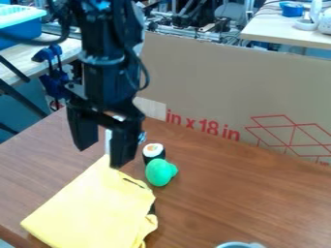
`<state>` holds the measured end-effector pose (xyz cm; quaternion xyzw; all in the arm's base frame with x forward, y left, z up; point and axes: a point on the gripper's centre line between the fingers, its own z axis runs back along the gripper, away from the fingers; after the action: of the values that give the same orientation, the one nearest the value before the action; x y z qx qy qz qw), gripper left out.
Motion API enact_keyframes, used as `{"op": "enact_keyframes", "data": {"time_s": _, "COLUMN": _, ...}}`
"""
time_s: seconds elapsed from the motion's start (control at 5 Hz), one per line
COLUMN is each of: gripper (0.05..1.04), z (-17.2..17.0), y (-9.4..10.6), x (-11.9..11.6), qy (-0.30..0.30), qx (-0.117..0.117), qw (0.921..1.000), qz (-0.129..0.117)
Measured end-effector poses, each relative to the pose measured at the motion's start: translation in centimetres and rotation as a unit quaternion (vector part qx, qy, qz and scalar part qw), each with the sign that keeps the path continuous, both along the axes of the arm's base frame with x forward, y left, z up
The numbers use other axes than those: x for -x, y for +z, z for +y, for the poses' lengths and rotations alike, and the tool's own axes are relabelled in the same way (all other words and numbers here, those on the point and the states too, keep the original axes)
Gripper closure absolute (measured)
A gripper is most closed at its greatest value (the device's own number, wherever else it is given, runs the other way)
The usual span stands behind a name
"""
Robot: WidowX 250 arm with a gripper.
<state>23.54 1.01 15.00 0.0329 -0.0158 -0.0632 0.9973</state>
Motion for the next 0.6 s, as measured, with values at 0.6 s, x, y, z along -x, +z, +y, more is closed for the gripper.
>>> {"op": "enact_keyframes", "data": {"time_s": 0.6, "gripper": 0.083, "z": 2.0, "y": -8.0, "x": -0.7, "qy": 0.083, "qx": 0.073, "qw": 0.9932, "qz": -0.036}}
